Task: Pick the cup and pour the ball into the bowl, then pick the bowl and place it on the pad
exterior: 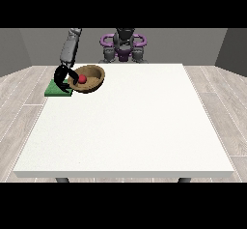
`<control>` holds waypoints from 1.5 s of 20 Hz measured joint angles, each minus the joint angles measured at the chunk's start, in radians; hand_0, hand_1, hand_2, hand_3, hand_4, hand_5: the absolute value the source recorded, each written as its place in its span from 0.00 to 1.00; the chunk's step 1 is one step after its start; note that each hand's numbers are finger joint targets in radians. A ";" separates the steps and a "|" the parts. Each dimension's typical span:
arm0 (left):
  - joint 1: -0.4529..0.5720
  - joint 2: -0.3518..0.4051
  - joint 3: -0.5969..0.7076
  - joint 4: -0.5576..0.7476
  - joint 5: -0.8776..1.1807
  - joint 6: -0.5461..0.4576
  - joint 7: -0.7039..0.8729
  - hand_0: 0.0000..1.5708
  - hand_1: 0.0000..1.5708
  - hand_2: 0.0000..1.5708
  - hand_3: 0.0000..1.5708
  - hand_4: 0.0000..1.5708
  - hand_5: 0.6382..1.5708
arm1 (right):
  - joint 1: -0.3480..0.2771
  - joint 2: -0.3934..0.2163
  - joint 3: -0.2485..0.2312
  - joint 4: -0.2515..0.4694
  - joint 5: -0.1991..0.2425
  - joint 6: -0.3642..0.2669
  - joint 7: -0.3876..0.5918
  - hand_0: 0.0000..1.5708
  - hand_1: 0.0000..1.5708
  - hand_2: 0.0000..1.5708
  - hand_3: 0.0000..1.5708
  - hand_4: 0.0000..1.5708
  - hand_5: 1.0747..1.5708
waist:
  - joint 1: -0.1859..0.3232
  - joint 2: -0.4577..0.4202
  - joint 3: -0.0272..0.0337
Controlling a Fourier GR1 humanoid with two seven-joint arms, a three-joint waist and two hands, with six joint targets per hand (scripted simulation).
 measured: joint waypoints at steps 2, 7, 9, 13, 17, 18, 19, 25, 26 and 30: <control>0.020 0.018 0.019 0.035 -0.012 -0.005 -0.032 0.00 0.00 0.00 0.00 0.77 0.96 | -0.015 -0.067 0.013 -0.006 0.016 0.023 0.076 1.00 1.00 1.00 0.53 0.66 0.98 | -0.032 0.000 0.0013; 0.072 0.026 0.029 0.082 -0.039 -0.002 -0.086 0.00 0.00 0.00 0.00 0.76 0.97 | -0.054 -0.180 0.043 -0.023 0.049 0.078 0.213 1.00 1.00 1.00 0.43 0.69 0.99 | -0.093 -0.034 0.0040; 0.091 0.028 0.032 0.099 -0.045 -0.002 -0.104 0.00 0.00 0.00 0.00 0.77 0.97 | -0.072 -0.215 0.037 -0.030 0.046 0.099 0.254 1.00 1.00 1.00 0.36 0.69 0.99 | -0.114 -0.044 0.0046; 0.128 0.055 0.057 0.130 -0.036 -0.023 -0.149 0.00 0.00 0.00 0.00 0.77 0.97 | -0.079 -0.264 0.010 -0.019 0.027 0.149 0.263 1.00 1.00 1.00 0.34 0.70 0.99 | -0.132 -0.030 0.0055; 0.165 0.092 0.080 0.200 -0.052 -0.039 -0.220 0.00 0.00 0.00 0.00 0.77 0.98 | -0.069 -0.260 0.019 -0.051 0.028 0.176 0.283 1.00 1.00 1.00 0.24 0.71 0.99 | -0.172 -0.029 0.0055; 0.165 0.100 0.082 0.206 -0.046 -0.045 -0.224 0.00 0.00 0.00 0.00 0.77 0.98 | -0.067 -0.266 0.016 -0.047 0.029 0.184 0.274 1.00 1.00 1.00 0.29 0.71 0.99 | -0.173 -0.022 0.0057; 0.174 0.102 0.083 0.216 -0.049 -0.047 -0.238 0.00 0.00 0.00 0.00 0.77 0.98 | -0.061 -0.266 0.014 -0.049 0.028 0.192 0.270 1.00 1.00 1.00 0.31 0.68 1.00 | -0.180 -0.023 0.0058; 0.187 0.121 0.093 0.220 -0.035 -0.061 -0.289 0.00 0.00 0.00 0.00 0.77 0.98 | -0.052 -0.224 -0.023 -0.005 0.004 0.181 0.207 1.00 1.00 1.00 0.29 0.66 1.00 | -0.162 0.022 0.0064; 0.187 0.126 0.095 0.223 -0.029 -0.069 -0.295 0.00 0.00 0.00 0.00 0.77 0.98 | -0.052 -0.209 -0.026 0.001 0.001 0.173 0.196 1.00 1.00 1.00 0.34 0.66 1.00 | -0.156 0.029 0.0065; 0.187 0.137 0.086 0.243 -0.031 -0.063 -0.301 0.00 0.00 0.00 0.00 0.76 0.98 | -0.061 -0.168 -0.024 0.008 -0.004 0.162 0.186 1.00 1.00 1.00 0.38 0.64 1.00 | -0.165 0.027 0.0066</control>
